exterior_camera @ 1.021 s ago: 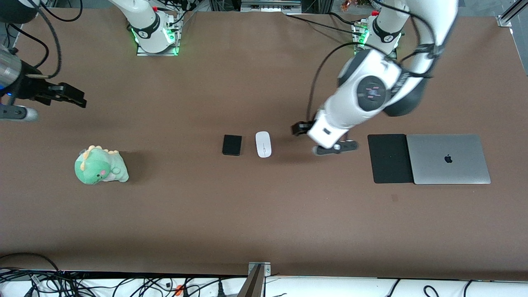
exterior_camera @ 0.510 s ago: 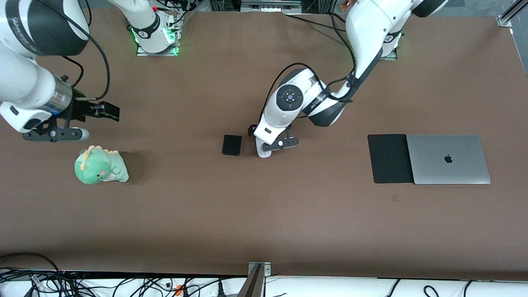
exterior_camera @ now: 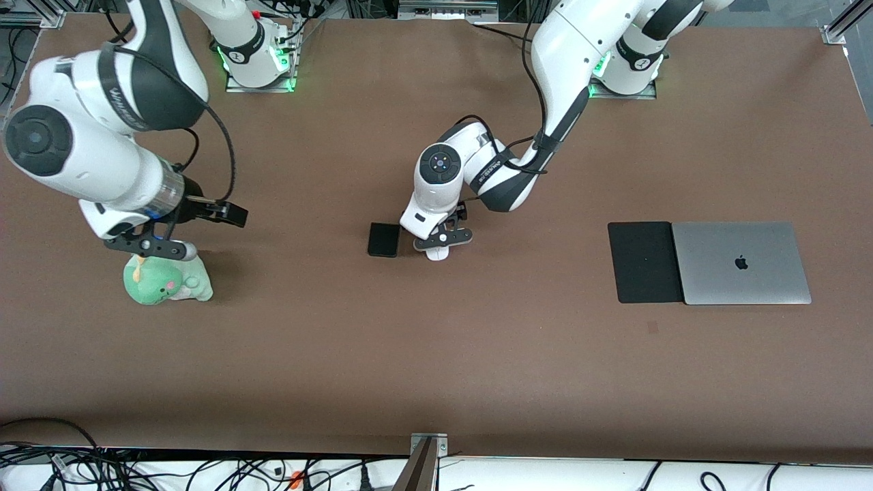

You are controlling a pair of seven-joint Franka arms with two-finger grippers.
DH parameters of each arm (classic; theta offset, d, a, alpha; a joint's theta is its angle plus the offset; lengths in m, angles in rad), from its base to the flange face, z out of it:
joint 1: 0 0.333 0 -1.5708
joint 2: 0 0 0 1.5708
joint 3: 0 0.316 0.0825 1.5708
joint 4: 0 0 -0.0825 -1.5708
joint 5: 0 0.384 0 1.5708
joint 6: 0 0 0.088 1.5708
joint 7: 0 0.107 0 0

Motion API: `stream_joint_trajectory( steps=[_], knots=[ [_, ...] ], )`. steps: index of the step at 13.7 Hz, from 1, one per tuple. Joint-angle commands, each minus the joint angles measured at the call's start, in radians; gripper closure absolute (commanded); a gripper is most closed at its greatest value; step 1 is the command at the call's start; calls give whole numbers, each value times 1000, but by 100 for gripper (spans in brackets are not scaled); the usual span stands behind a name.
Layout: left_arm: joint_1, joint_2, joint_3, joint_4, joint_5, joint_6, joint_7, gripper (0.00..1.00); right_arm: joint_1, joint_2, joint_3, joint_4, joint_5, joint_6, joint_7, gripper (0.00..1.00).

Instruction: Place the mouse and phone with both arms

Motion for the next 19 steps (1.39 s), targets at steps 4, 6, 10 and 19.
stream_joint_trajectory(
  steps=[4, 6, 10, 19],
  knots=[
    [-5, 62, 11, 48, 26, 21, -14, 0, 60, 44, 0, -56, 12, 133, 31, 0],
    [-5, 62, 11, 48, 26, 21, -17, 0, 80, 59, 0, -87, 12, 187, 62, 0],
    [1, 65, 11, 48, 20, 22, -2, 34, 106, 67, 0, -145, 12, 273, 79, 0],
    [113, 7, 8, 23, 28, 15, 149, 52, 146, 76, 12, -222, 14, 405, 117, 0]
  ],
)
